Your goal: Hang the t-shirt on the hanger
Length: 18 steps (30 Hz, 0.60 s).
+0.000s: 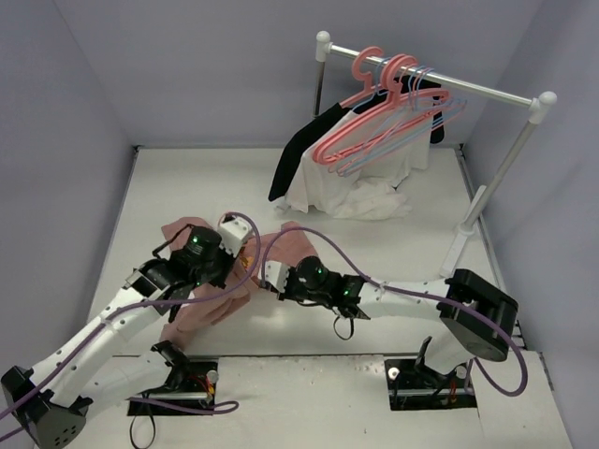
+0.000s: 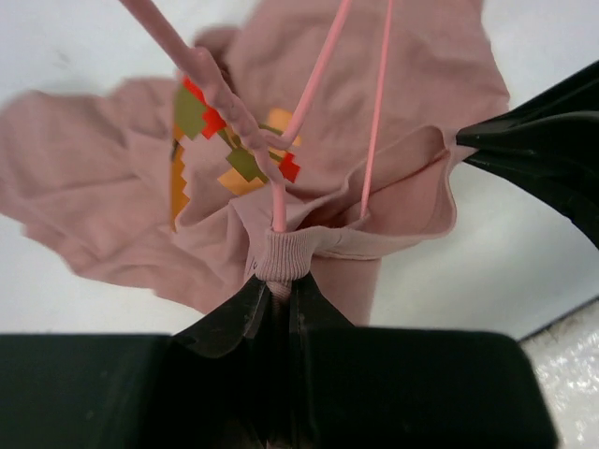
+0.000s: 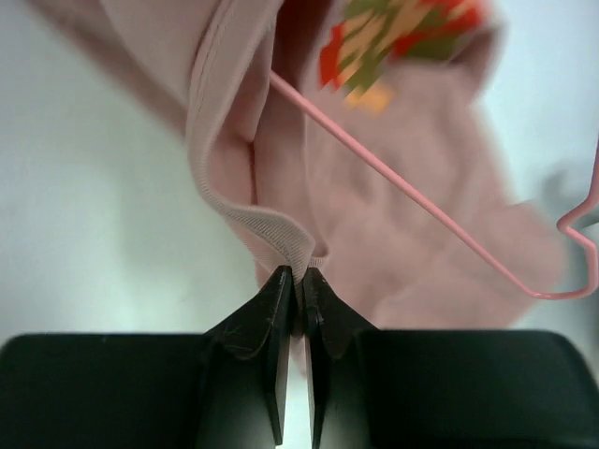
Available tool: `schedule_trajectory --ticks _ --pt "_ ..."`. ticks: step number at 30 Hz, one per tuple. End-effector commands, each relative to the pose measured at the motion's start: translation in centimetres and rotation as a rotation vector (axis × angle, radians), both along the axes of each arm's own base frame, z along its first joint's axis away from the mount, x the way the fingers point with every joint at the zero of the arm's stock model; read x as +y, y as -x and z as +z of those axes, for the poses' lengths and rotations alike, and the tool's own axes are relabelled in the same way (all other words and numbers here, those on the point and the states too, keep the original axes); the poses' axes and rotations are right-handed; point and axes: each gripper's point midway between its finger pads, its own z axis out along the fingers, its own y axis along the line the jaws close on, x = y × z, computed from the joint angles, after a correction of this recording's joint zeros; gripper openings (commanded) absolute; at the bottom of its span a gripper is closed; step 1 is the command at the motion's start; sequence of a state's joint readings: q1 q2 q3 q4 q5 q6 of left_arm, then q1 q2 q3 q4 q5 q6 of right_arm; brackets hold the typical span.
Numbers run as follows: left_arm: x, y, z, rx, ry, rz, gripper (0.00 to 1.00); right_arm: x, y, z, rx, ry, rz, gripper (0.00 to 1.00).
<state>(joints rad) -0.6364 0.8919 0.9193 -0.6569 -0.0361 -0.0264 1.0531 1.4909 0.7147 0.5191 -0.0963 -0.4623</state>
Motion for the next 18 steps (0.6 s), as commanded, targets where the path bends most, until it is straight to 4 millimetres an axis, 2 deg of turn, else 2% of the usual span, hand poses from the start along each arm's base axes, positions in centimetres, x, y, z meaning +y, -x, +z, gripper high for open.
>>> schedule_trajectory --ticks 1,4,5,6,11,14,18 --pt "-2.5 0.2 2.0 -0.068 0.167 0.011 0.00 0.8 1.3 0.4 0.076 -0.118 -0.082 0.09" --pt "-2.9 1.5 0.9 -0.037 0.184 0.006 0.00 0.0 2.5 -0.9 0.178 -0.145 -0.153 0.18" --pt "-2.9 1.8 1.0 -0.040 0.203 0.006 0.00 -0.2 2.5 -0.8 0.195 -0.163 -0.181 0.25" --pt "-2.9 2.0 0.7 -0.034 0.209 0.005 0.00 -0.5 2.2 0.1 0.201 -0.201 -0.225 0.27" --pt "-3.2 2.1 0.6 -0.034 0.212 -0.001 0.00 -1.6 1.2 4.9 0.312 -0.460 -0.452 0.55" --pt "-3.5 2.2 0.5 -0.026 0.207 -0.016 0.00 -1.5 0.6 6.5 0.394 -0.586 -0.555 0.57" --pt "-3.7 2.3 0.5 -0.021 0.210 -0.029 0.00 -1.6 -0.2 7.3 0.451 -0.686 -0.655 0.57"
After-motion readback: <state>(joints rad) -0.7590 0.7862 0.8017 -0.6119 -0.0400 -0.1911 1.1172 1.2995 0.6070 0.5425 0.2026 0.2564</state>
